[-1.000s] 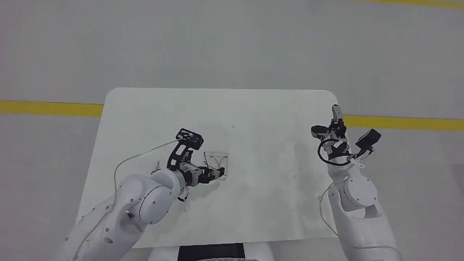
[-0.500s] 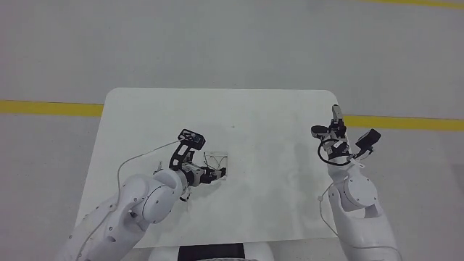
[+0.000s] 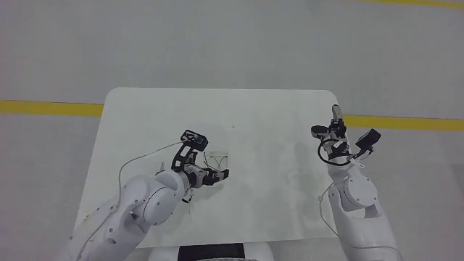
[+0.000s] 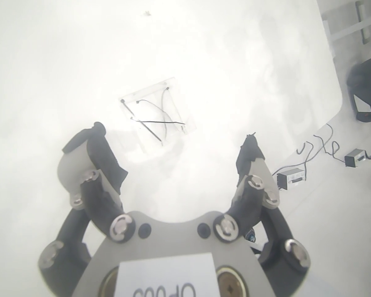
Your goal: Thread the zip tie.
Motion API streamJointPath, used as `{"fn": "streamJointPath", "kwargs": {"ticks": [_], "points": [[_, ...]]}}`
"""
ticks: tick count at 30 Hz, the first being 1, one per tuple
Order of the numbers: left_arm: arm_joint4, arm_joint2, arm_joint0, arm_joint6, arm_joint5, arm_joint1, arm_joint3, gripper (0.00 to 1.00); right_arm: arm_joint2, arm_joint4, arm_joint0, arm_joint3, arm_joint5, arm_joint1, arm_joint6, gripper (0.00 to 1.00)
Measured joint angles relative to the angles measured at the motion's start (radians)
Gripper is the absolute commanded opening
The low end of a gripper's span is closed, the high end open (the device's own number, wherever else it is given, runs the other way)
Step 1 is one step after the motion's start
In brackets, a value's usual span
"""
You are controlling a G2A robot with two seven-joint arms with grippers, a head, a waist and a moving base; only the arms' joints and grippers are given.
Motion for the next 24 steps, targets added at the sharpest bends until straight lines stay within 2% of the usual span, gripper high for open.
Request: {"fn": "streamJointPath", "kwargs": {"ticks": [2, 5, 7, 12, 21, 24], "points": [[0.036, 0.019, -0.014, -0.025, 0.025, -0.002, -0.004, 1.00, 0.000, 0.000, 0.000, 0.000, 0.000, 0.000, 0.000, 1.00], [0.092, 0.056, -0.047, -0.078, 0.064, -0.011, 0.012, 1.00, 0.000, 0.000, 0.000, 0.000, 0.000, 0.000, 0.000, 1.00], [0.115, 0.064, -0.066, -0.107, 0.065, -0.022, 0.036, 1.00, 0.000, 0.000, 0.000, 0.000, 0.000, 0.000, 0.000, 1.00], [0.156, 0.053, -0.082, -0.164, 0.064, -0.061, 0.084, 1.00, 0.000, 0.000, 0.000, 0.000, 0.000, 0.000, 0.000, 1.00], [0.161, 0.057, -0.083, -0.164, 0.062, -0.063, 0.084, 1.00, 0.000, 0.000, 0.000, 0.000, 0.000, 0.000, 0.000, 1.00], [0.170, 0.088, -0.098, -0.153, 0.025, -0.067, 0.108, 1.00, 0.000, 0.000, 0.000, 0.000, 0.000, 0.000, 0.000, 1.00]]}}
